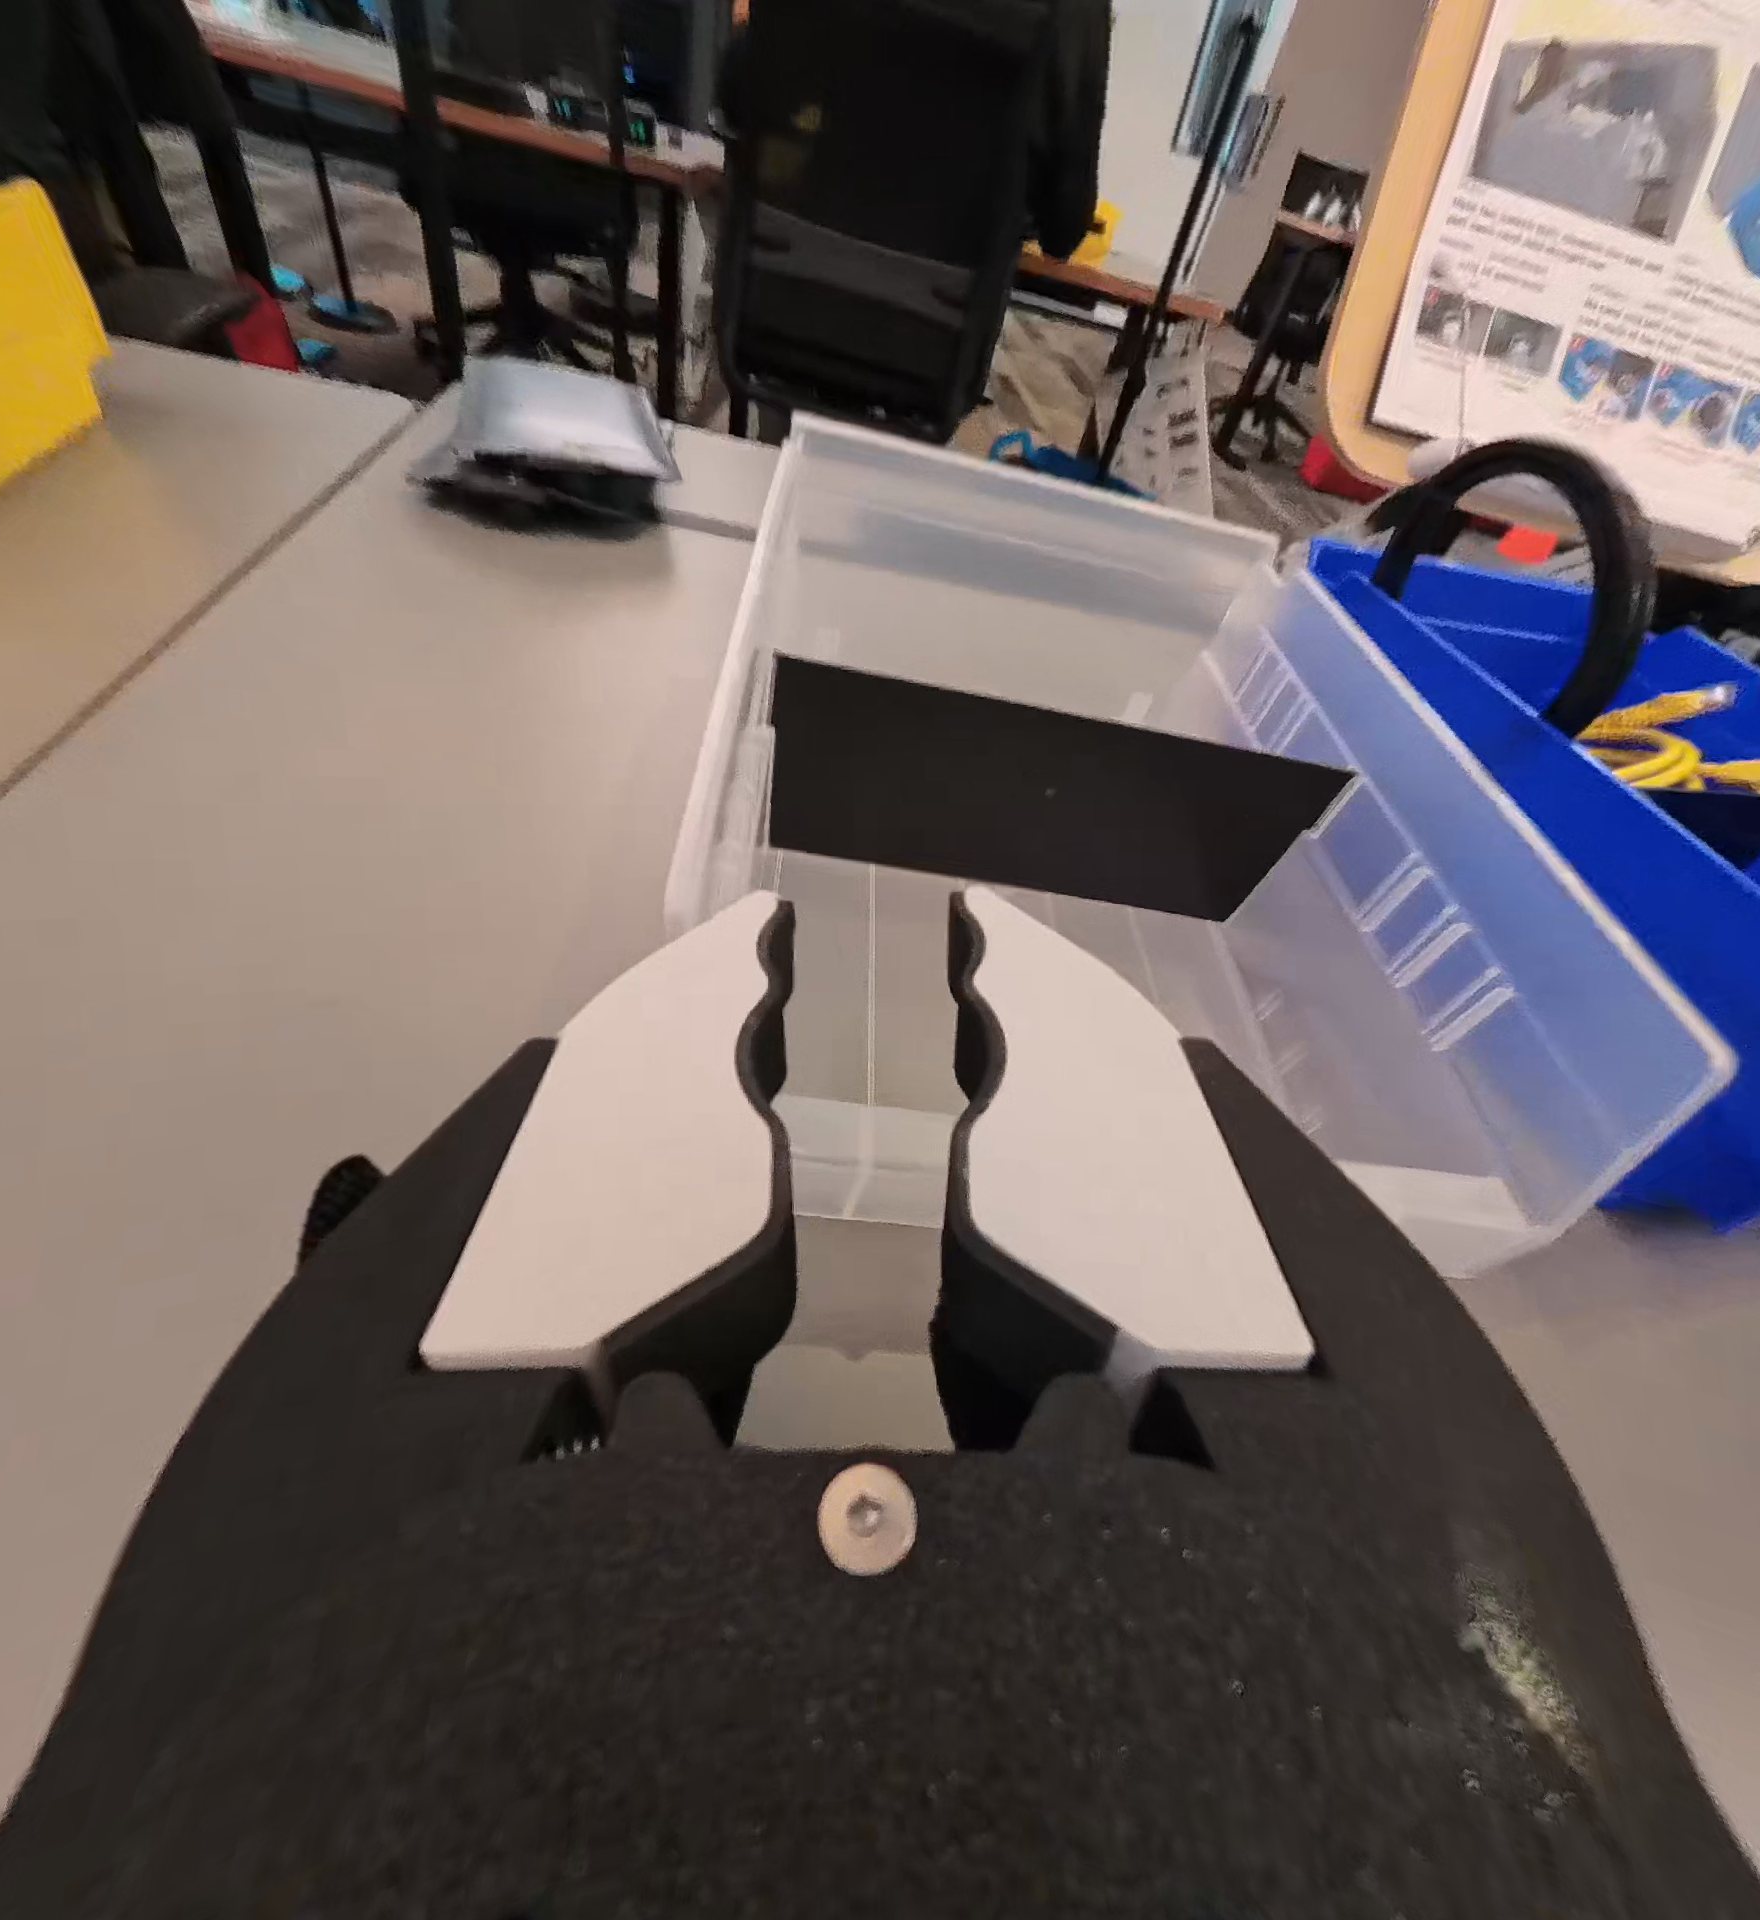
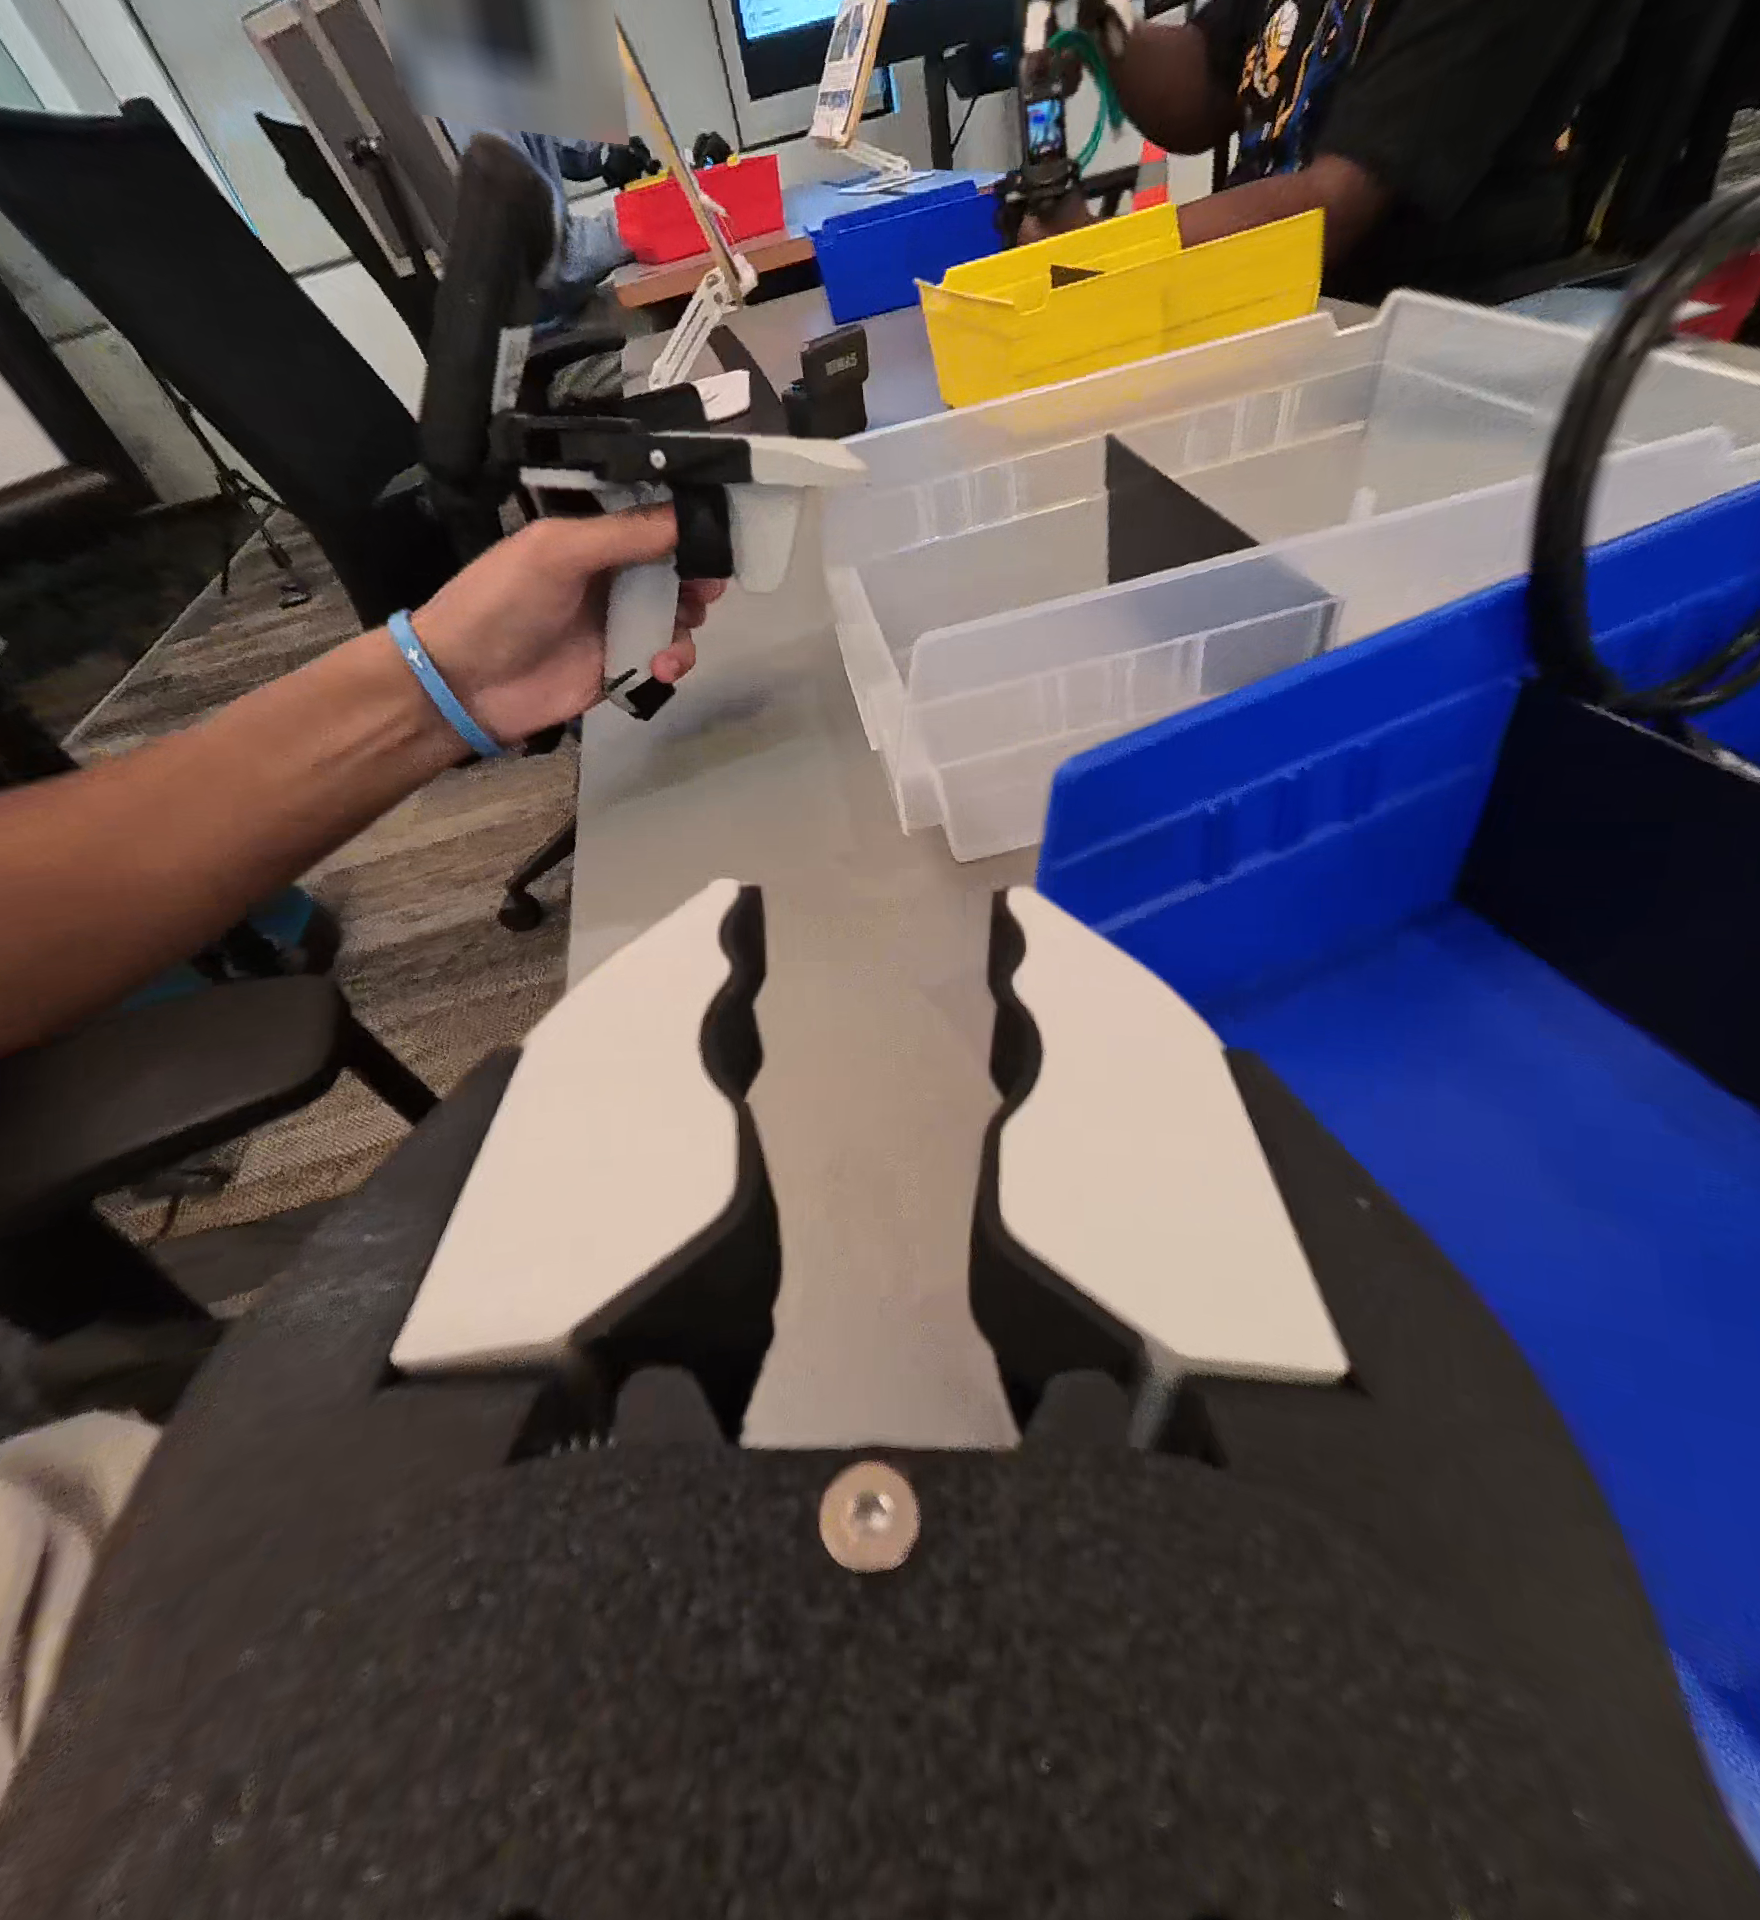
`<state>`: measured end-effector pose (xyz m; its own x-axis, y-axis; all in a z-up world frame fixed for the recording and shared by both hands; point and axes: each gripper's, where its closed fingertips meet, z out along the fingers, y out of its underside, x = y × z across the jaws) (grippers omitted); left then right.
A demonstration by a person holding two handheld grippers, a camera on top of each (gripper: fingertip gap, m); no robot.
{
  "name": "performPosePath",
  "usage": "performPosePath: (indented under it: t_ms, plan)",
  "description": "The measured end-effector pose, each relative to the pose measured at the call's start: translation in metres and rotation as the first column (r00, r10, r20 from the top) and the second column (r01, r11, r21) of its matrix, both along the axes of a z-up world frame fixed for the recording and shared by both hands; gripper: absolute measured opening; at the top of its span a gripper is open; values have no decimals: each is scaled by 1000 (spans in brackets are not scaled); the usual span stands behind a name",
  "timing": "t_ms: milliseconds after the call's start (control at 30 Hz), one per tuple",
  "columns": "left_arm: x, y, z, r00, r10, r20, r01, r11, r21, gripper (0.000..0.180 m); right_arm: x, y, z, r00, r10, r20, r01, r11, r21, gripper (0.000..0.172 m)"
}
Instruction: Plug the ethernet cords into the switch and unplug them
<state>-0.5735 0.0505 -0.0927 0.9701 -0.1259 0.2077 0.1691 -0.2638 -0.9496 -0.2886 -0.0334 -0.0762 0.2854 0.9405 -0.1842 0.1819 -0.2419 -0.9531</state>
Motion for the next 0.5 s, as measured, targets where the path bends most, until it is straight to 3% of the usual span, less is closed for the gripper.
performPosePath:
  t_ms: [67,133,200,267,333,433,500]
  plan:
    - [9,-12,13,999,-31,16,30,997,66,29,-19,-12,-6,999,37,-20,-38,999,-24,30]
    - [14,-27,21,999,-40,-12,41,992,117,29,-32,-21,-21,997,66,50,-65,998,-22,35]
    - [-8,-34,17,994,95,-59,-88,991,105,36,-41,-23,-29,994,62,88,-61,998,-11,39]
    - [-32,-33,14,976,201,-86,-192,976,101,45,-52,-32,-29,991,119,65,-114,991,-65,26]
    - [-32,-20,5,989,113,-96,-114,994,3,46,-67,-36,-26,988,152,40,-147,983,-114,28]
    - [-31,9,-8,991,35,-130,-49,993,-106,65,-84,-30,-20,991,126,34,-123,989,-84,40]
    - [-28,26,-19,988,-3,-155,-22,987,-161,60,-87,-20,-16,997,60,48,-59,998,-25,46]
